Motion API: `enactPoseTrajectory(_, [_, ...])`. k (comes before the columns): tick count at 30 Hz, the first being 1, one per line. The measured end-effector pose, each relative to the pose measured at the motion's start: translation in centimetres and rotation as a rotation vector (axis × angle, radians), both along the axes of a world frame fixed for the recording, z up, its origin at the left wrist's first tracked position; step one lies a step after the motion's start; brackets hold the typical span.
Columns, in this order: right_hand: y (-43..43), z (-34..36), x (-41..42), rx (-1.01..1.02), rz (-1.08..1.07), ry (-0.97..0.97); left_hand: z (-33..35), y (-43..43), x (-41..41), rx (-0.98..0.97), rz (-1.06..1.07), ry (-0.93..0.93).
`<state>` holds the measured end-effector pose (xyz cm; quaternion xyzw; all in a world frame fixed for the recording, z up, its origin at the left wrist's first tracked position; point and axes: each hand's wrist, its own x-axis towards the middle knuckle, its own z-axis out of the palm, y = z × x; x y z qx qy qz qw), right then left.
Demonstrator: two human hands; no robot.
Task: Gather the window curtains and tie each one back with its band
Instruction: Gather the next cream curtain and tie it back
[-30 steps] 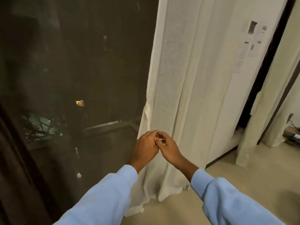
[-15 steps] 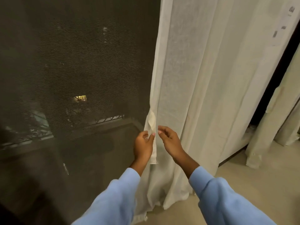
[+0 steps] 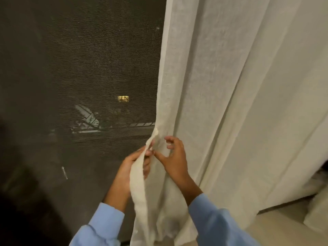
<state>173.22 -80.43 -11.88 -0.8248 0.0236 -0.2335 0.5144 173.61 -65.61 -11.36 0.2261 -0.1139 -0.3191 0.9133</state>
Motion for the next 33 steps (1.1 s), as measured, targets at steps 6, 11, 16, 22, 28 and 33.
enactPoseTrajectory(6, [0.8,1.1,2.6,-0.09,-0.06,-0.048,-0.1,-0.3,-1.0,-0.395,-0.04,-0.168])
enactPoseTrajectory(11, [1.4,0.9,3.1,-0.009,-0.022,-0.061,-0.7,0.1,-1.4,-0.512,0.142,-0.162])
enactPoseTrajectory(16, [1.7,0.3,2.8,-0.004,0.002,-0.042,-1.2,0.1,-1.0,-0.421,0.617,-0.066])
enactPoseTrajectory(22, [1.4,-0.1,2.7,-0.081,-0.034,-0.034,-0.1,1.3,0.8,-0.223,0.929,0.043])
enactPoseTrajectory(28, [2.0,0.2,1.4,-0.11,-0.054,-0.008,3.2,-0.4,1.9,0.988,1.042,-0.784])
enactPoseTrajectory(33, [1.9,0.2,-0.3,-0.097,-0.084,0.004,2.7,-1.5,1.7,1.015,1.095,-0.816])
